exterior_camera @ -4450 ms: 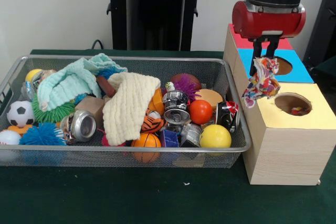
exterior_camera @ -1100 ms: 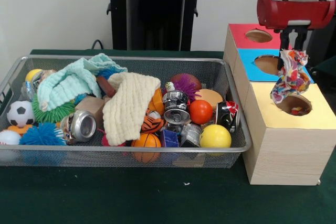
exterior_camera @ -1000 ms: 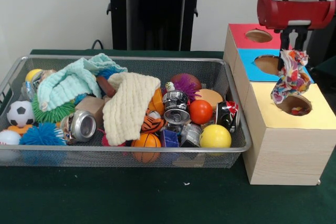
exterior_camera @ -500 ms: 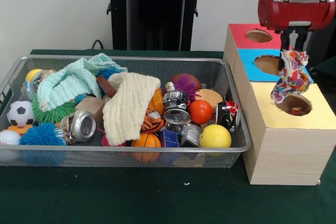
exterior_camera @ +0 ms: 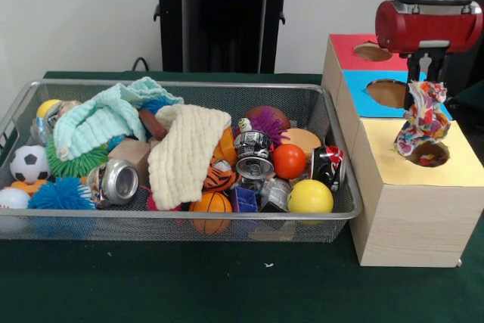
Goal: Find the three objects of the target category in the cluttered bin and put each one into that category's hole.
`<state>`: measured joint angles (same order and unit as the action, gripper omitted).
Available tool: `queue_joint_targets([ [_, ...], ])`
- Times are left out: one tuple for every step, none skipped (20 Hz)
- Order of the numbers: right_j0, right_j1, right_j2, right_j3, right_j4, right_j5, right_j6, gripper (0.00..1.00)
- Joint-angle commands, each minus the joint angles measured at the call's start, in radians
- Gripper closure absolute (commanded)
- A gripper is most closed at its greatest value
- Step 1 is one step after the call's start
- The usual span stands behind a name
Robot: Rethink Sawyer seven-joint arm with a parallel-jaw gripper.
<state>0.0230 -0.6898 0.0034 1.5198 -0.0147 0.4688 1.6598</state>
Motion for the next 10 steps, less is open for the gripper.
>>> queue_joint_targets([
  [-0.007, 0.063, 0.004, 0.121, -0.014, -0.06, 0.184, 1.0],
  [-0.009, 0.065, 0.006, 0.124, -0.013, -0.066, 0.182, 1.0],
  [-0.011, 0.065, 0.009, 0.126, -0.011, -0.07, 0.181, 1.0],
  [-0.013, 0.066, 0.012, 0.129, -0.01, -0.075, 0.18, 1.0],
  [-0.014, 0.066, 0.013, 0.131, -0.008, -0.076, 0.18, 1.0],
  [-0.013, 0.066, 0.012, 0.131, -0.006, -0.073, 0.18, 1.0],
  [-0.012, 0.071, 0.009, 0.129, -0.005, -0.074, 0.182, 1.0],
  [-0.01, 0.073, 0.007, 0.128, -0.005, -0.072, 0.183, 1.0],
  [-0.011, 0.074, 0.008, 0.132, -0.002, -0.08, 0.187, 1.0],
  [-0.012, 0.076, 0.008, 0.134, 0.0, -0.086, 0.191, 1.0],
])
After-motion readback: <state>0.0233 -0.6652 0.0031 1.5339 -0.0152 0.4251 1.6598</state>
